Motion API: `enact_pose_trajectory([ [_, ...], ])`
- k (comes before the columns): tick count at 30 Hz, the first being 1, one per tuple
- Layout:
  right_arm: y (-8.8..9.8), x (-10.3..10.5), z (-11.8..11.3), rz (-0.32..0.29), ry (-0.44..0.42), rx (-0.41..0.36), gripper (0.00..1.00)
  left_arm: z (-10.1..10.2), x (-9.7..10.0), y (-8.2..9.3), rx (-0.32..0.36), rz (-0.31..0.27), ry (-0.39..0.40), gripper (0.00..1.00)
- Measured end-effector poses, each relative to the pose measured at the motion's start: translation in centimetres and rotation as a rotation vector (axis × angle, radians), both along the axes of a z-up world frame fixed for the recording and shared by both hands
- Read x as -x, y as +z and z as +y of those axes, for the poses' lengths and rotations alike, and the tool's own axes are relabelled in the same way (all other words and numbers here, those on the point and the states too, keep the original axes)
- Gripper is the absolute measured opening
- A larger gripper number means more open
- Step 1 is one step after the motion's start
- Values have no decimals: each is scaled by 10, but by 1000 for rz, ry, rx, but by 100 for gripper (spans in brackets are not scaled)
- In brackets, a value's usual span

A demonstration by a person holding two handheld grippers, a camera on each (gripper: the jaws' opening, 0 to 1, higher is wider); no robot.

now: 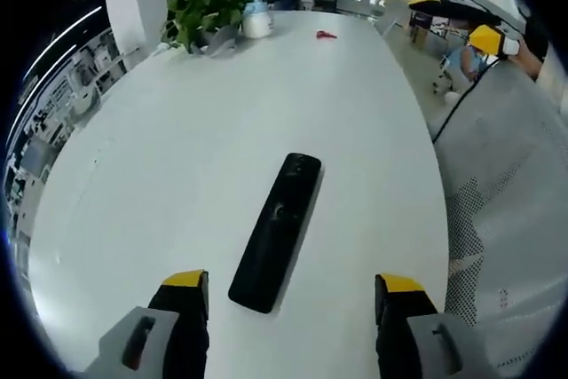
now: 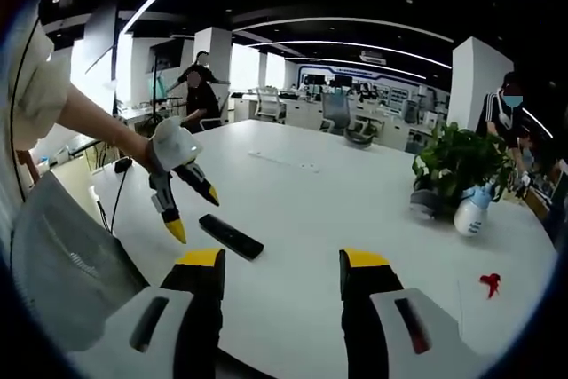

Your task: Press the specified remote control buttons in sequence, fully releasing each button before pressing the next.

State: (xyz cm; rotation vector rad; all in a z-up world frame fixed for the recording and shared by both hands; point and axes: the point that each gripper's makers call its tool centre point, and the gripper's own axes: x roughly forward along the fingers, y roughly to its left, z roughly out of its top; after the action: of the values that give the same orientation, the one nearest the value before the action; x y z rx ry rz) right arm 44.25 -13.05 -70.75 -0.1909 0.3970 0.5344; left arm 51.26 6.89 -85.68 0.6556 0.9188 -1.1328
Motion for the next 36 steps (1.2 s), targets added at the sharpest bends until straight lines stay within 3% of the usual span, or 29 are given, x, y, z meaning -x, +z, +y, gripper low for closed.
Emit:
enact_pose_trajectory([
  [12,-1,0,1,7,7,-3,52,3,-6,-10,-34,49,-43,66],
  [21,-1,0,0,8,2,-10,51,2,-15,-12,-52,54,-65,56],
  [30,-3,0,0,15,4,-11,50,2,-17,-15,-69,36,-103,40],
  [36,-4,0,1,21,10,-7,50,-1,-18,-16,-70,31,-113,35],
])
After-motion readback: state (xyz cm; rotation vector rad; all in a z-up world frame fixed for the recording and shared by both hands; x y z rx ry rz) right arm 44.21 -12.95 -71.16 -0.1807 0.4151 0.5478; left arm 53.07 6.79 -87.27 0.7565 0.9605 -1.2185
